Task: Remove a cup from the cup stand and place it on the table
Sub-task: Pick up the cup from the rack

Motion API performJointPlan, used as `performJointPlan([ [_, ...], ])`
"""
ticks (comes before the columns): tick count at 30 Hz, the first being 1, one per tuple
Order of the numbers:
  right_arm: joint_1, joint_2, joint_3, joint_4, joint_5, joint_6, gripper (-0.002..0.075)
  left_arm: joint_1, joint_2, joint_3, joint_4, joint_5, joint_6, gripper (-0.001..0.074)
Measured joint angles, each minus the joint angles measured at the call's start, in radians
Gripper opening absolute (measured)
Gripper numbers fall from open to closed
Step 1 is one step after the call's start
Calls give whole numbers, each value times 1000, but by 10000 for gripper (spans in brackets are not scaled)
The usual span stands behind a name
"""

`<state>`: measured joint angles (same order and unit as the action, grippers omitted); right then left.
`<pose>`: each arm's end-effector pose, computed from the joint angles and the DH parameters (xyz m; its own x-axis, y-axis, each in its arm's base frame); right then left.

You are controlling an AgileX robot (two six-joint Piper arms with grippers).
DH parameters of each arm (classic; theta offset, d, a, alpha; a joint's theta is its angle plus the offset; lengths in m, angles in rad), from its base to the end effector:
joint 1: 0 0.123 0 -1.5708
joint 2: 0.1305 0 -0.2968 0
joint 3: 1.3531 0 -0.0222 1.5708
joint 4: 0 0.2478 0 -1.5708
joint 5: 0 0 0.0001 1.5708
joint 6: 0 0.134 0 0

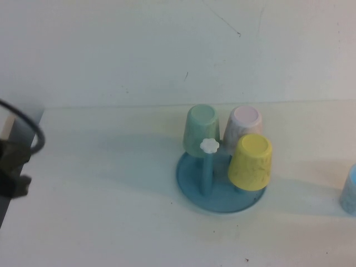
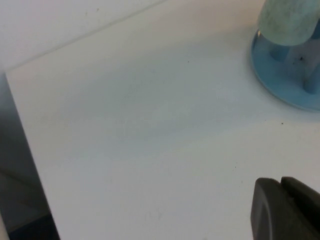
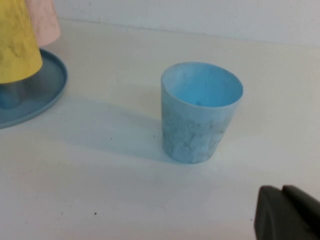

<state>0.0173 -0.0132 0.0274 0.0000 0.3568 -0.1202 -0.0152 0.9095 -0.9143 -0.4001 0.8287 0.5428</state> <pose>0.0794 0.0014 0.1603 -0.2759 -0.1247 -0.9531 -0.0507 0.9921 -0.1151 0.1923 -0.0414 0.3415 -0.5571 0.2588 -0.7891 0.3942 0.9187 0.0230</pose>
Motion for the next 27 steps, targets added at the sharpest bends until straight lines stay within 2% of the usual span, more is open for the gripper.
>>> performJointPlan([
  [6,0,0,0,0,0,0,-1,-116,265,-211,18,15,-4,-3],
  [16,0,0,0,0,0,0,-1,-351,612,-538,210,81,-137,-3],
  [24,0,0,0,0,0,0,-1,-417,813,-758,225,195,-192,2],
  [27,0,0,0,0,0,0,-1,-428,869,-822,214,253,-198,60],
])
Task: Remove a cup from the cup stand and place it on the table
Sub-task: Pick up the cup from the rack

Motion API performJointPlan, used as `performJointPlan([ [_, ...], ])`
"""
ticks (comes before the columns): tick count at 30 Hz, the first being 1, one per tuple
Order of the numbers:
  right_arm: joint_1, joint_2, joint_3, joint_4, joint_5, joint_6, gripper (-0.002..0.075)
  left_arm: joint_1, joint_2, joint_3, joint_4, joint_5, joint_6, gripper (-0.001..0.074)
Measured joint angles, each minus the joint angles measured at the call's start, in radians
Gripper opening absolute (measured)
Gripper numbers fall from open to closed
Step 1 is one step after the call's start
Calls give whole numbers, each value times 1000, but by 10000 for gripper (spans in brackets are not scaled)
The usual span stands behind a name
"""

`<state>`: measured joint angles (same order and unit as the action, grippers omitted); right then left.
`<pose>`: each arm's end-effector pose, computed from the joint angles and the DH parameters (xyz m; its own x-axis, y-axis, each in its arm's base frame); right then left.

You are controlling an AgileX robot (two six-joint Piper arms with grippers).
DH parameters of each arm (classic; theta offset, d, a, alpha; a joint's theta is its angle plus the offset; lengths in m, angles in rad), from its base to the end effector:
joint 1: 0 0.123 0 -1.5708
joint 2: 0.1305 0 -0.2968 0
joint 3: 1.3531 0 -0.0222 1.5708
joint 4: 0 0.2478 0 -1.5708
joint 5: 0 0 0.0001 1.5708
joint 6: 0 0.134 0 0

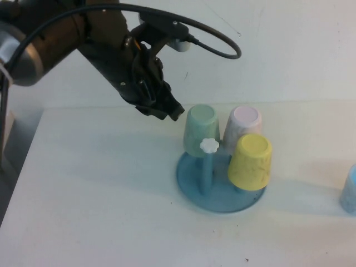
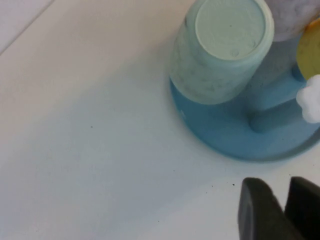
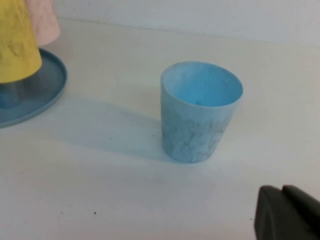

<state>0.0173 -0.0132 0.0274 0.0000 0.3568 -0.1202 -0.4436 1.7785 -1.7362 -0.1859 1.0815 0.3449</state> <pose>0.0794 0.0014 0.1603 -0.2759 -0.1247 -0.9531 -0.0507 0.9921 -0.1151 0.3637 -0.1970 0.3229 -0.6219 0.5729 -0.5340 0.6796 0.7336 -0.0044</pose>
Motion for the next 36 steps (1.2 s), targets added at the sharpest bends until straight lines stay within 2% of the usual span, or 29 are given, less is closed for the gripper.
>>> performJointPlan([
  [2,0,0,0,0,0,0,-1,-13,32,-33,0,26,-2,148],
  [8,0,0,0,0,0,0,-1,-77,118,-98,0,9,-33,581],
  [10,0,0,0,0,0,0,-1,-94,138,-110,18,-42,-79,646],
  [13,0,0,0,0,0,0,-1,-104,154,-114,63,-130,-148,667],
  [21,0,0,0,0,0,0,-1,-106,204,-119,102,-285,-227,667],
  [36,0,0,0,0,0,0,-1,-110,309,-119,102,-307,-244,667],
])
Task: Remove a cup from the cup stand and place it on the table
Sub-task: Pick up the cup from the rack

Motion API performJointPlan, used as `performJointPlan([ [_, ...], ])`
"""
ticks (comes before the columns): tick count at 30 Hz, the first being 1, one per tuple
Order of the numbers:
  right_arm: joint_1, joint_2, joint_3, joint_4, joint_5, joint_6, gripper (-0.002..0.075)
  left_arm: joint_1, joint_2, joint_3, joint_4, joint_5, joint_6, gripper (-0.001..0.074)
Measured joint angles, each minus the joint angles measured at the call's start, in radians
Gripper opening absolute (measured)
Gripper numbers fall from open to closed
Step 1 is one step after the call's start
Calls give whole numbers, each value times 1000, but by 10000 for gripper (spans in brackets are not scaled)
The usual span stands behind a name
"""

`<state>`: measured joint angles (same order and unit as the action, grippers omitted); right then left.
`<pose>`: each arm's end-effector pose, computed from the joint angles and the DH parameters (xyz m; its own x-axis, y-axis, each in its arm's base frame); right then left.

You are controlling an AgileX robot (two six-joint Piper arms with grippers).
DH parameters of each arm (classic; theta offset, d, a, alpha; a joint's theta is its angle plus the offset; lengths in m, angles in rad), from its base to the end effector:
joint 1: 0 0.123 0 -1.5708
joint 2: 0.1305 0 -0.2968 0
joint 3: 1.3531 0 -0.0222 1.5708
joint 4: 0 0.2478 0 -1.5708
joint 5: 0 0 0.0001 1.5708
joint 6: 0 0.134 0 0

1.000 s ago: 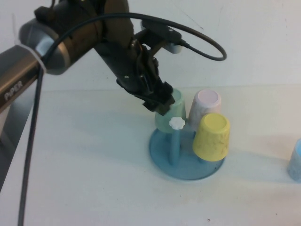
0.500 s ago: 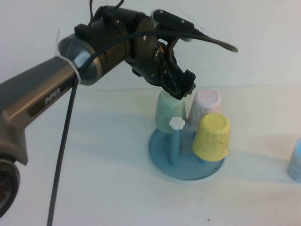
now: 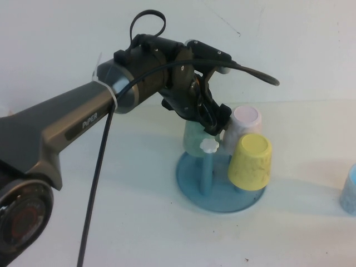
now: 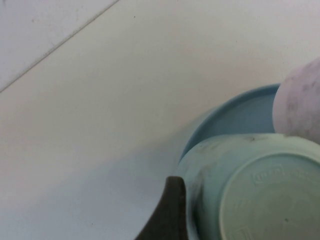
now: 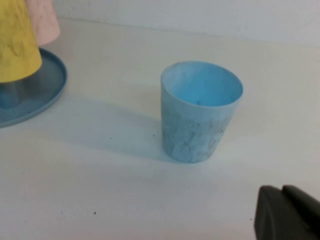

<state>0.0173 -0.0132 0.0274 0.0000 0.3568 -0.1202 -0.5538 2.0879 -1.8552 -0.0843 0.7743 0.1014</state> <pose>0.0794 0.0014 0.1603 -0.2759 -0.1247 -0.9531 -0.0507 0.9921 -0.1151 0.4284 -0.2742 0.2394 -0.6523 0.4515 -0.6088 0.5827 0.8124 -0.0218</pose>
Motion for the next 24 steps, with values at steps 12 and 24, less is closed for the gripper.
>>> performJointPlan([
  [12,0,0,0,0,0,0,-1,0,27,0,6,-16,0,565],
  [24,0,0,0,0,0,0,-1,0,-65,0,60,38,0,565],
])
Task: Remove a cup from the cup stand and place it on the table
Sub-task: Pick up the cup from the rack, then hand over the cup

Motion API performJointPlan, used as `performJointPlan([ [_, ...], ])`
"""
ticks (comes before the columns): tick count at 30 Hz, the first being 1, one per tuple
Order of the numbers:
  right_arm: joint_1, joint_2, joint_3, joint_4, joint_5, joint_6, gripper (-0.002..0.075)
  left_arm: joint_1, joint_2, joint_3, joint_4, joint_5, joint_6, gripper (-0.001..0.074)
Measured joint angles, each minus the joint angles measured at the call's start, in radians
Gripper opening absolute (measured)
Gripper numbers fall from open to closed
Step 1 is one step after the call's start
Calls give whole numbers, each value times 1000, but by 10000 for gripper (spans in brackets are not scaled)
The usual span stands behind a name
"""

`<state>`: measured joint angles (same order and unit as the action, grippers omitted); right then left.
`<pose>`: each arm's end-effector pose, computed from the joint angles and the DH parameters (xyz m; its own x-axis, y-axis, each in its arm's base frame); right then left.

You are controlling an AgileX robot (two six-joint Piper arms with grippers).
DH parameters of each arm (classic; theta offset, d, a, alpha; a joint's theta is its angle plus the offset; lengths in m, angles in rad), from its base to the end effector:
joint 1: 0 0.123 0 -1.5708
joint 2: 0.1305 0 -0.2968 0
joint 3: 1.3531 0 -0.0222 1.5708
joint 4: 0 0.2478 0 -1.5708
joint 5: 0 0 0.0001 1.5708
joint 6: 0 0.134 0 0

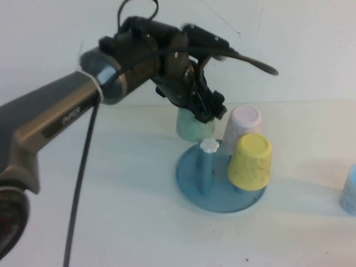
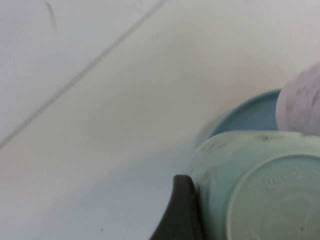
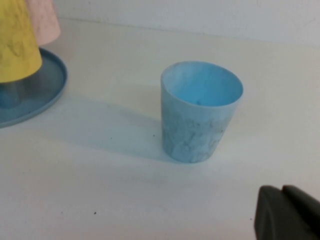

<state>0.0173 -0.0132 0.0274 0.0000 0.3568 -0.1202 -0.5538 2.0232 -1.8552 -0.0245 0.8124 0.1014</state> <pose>0.0794 0.0014 0.1603 -0.2759 -0.1247 -0.9531 -0.0507 0.9921 -0.1151 0.4207 -0.2629 0.2685 -0.6150 0.4795 -0.6260 0.5894 0.8069 0.0391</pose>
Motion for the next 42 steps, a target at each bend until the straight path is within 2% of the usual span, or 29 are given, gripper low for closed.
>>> performJointPlan([
  [8,0,0,0,0,0,0,-1,0,-150,0,18,15,0,565],
  [17,0,0,0,0,0,0,-1,0,-239,0,-166,37,-3,565],
  [27,0,0,0,25,-7,0,-1,0,-235,0,-239,273,-84,565],
  [31,0,0,0,241,-29,4,-1,0,-263,75,-371,265,-52,565],
  [39,0,0,0,792,-97,5,-1,0,-462,518,-662,89,67,565],
  [42,0,0,0,882,-123,3,-1,0,-542,636,-781,33,94,565],
])
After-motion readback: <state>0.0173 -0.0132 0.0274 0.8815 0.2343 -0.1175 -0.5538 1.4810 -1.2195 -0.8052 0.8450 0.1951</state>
